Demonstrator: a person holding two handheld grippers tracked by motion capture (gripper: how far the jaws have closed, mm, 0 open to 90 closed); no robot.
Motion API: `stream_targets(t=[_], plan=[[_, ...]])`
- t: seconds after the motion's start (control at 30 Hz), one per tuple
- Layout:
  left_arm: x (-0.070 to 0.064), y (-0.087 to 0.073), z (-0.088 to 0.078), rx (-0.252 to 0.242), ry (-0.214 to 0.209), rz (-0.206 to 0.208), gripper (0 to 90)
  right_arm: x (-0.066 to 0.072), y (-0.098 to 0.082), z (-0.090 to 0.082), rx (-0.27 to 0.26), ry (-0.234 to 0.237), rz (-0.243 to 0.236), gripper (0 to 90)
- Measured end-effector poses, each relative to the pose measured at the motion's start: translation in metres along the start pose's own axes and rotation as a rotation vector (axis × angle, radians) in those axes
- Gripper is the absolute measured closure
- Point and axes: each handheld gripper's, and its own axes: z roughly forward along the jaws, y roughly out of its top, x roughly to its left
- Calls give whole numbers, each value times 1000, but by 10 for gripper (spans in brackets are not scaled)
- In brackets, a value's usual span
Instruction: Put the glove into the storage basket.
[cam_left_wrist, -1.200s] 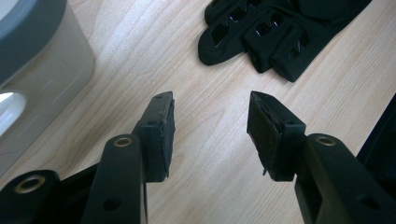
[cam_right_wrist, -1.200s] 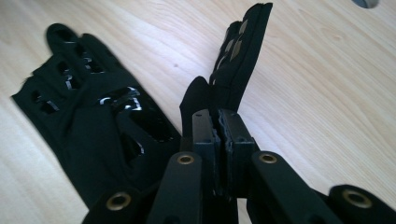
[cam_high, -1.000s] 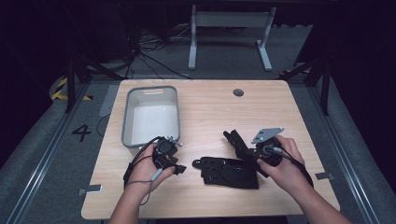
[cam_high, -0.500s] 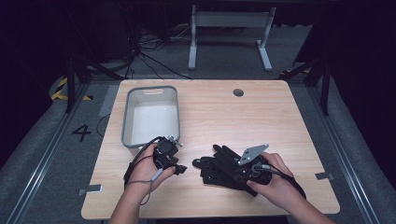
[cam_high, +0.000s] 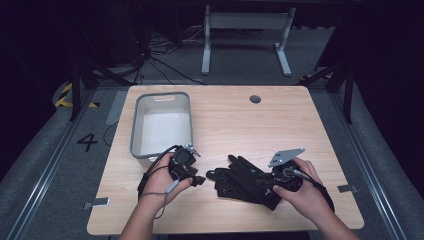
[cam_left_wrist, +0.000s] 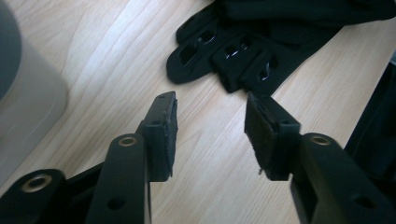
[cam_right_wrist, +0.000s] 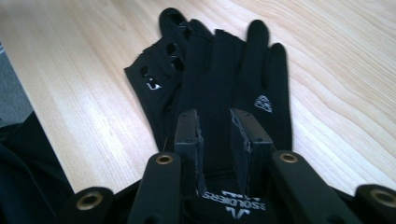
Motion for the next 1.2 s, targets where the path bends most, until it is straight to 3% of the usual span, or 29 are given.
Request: stream_targets(t=[0.13, 0.17, 0.2, 0.3, 0.37, 0.5, 0.77, 1.07, 1.2], plan=[[-4, 5, 2, -12, -18, 27, 606, -13, -6, -4, -11, -14, 44, 740], [-5, 7, 2, -23, -20, 32, 616, -17, -8, -4, -13, -20, 59, 741], [-7, 10, 1, -62, 2, 46, 631, -25, -13, -4, -8, -37, 85, 741], [-10, 13, 1, -74, -2, 53, 642, -31, -18, -5, -7, -51, 103, 739], [-12, 17, 2, -67, -29, 36, 643, -37, -24, -8, -6, -57, 133, 728], [-11, 21, 4, -44, -50, 15, 676, -40, -30, -11, -5, -66, 153, 725], [-15, 32, 25, -16, -72, 24, 700, -42, -46, -14, 17, -93, 184, 727], [-9, 42, 48, -23, -91, -28, 657, -45, -59, -17, 40, -94, 226, 711], [-9, 46, 56, -20, -71, -48, 606, -42, -65, -15, 58, -89, 244, 694]])
